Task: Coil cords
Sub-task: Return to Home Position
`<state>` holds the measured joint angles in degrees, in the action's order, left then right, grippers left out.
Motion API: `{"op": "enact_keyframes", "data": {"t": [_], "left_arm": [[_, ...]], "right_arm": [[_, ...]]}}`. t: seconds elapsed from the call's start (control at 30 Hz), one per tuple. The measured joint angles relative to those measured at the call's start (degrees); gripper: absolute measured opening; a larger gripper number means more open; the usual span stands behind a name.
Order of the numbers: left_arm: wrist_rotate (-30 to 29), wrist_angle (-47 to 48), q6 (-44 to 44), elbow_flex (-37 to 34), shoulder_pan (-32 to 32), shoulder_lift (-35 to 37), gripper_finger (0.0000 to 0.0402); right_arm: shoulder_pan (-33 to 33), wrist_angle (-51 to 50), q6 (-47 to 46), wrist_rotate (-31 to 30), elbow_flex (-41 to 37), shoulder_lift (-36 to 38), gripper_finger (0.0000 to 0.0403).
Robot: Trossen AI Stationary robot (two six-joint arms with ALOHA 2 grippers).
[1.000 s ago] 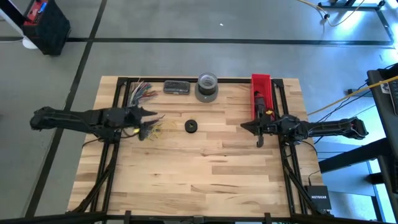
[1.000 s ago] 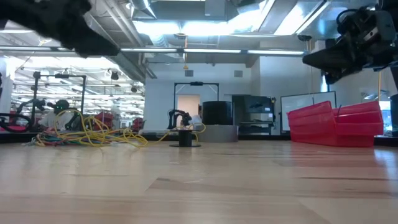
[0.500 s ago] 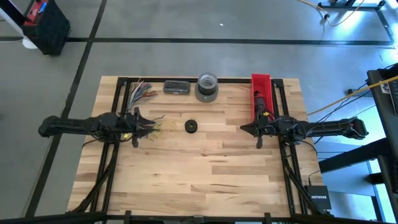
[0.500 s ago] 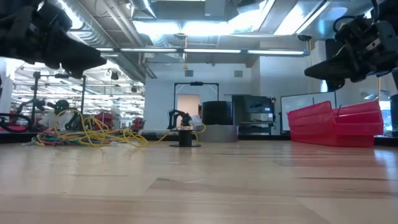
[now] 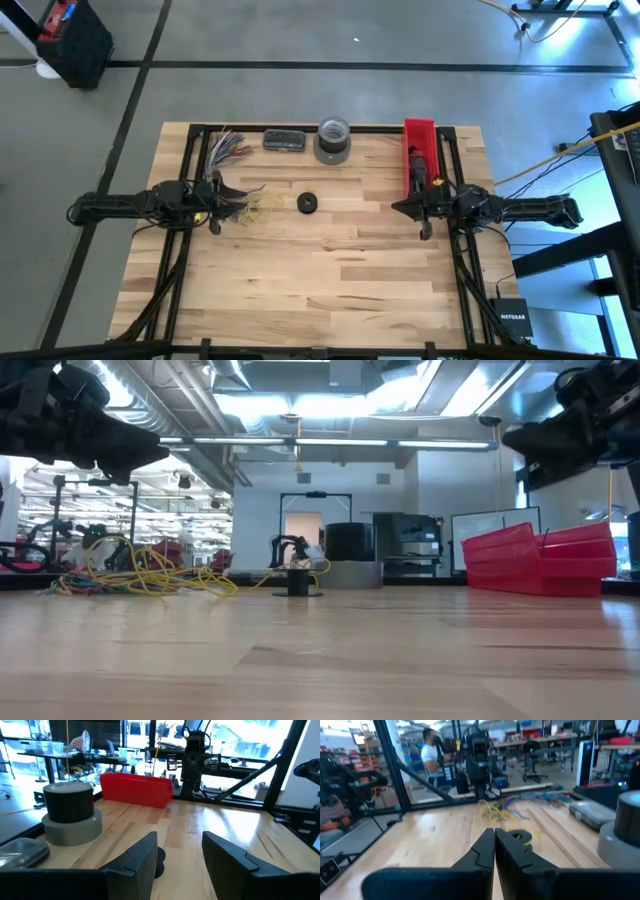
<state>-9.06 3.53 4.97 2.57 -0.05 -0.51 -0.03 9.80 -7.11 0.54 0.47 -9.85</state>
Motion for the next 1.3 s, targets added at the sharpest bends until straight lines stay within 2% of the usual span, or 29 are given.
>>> {"op": "enact_keyframes", "data": {"t": [0.13, 0.23, 1.3], "left_arm": [[-0.02, 0.03, -0.61, 0.0, 0.0, 0.0, 0.015], [-0.02, 0.08, -0.61, 0.0, 0.0, -0.02, 0.015], [-0.07, 0.15, -0.49, -0.01, 0.0, -0.18, 0.015]], "right_arm": [[0.0, -4.49, -0.05, -1.04, -0.02, 6.12, 0.0017], [0.0, -7.64, -1.18, -4.17, -0.04, 9.84, 0.0017], [0.0, -7.89, 0.07, -5.49, -0.04, 8.88, 0.0017]]}}
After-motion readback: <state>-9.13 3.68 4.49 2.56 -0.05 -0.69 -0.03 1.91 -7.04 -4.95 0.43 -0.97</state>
